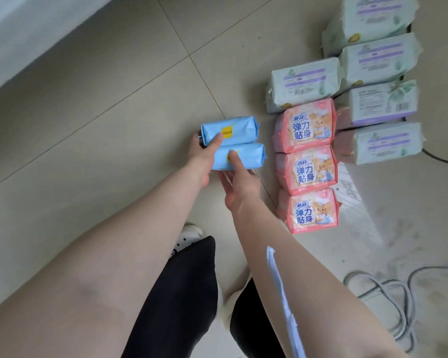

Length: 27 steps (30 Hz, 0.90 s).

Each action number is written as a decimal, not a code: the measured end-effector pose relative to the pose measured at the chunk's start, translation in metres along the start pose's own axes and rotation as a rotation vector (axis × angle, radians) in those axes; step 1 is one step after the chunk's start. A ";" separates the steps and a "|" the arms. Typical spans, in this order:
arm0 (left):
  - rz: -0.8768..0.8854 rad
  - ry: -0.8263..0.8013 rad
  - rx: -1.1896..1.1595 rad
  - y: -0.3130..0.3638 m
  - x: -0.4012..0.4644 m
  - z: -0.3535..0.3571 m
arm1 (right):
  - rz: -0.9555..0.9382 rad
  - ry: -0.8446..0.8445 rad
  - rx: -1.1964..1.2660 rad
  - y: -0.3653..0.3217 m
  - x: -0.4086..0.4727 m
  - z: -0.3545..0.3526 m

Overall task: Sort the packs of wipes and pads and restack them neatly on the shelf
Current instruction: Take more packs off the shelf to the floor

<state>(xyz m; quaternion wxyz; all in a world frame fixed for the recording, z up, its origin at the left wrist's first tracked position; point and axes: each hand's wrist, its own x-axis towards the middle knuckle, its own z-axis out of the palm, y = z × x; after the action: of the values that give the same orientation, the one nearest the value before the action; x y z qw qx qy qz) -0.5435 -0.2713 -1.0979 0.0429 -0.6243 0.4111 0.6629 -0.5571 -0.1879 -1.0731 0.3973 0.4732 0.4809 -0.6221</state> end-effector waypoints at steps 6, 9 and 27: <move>-0.009 -0.047 0.008 0.017 0.007 0.032 | -0.074 0.037 0.033 -0.028 0.013 0.002; -0.021 -0.053 0.019 0.022 0.008 0.036 | -0.080 0.037 0.015 -0.031 0.016 0.001; 0.001 0.018 0.312 0.074 -0.137 -0.020 | -0.051 0.115 -0.325 -0.063 -0.128 -0.012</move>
<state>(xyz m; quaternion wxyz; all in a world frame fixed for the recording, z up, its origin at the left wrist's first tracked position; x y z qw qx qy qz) -0.5402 -0.2693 -0.9416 0.1352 -0.6156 0.5097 0.5857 -0.5838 -0.1571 -0.9356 0.4246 0.4252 0.6088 -0.5180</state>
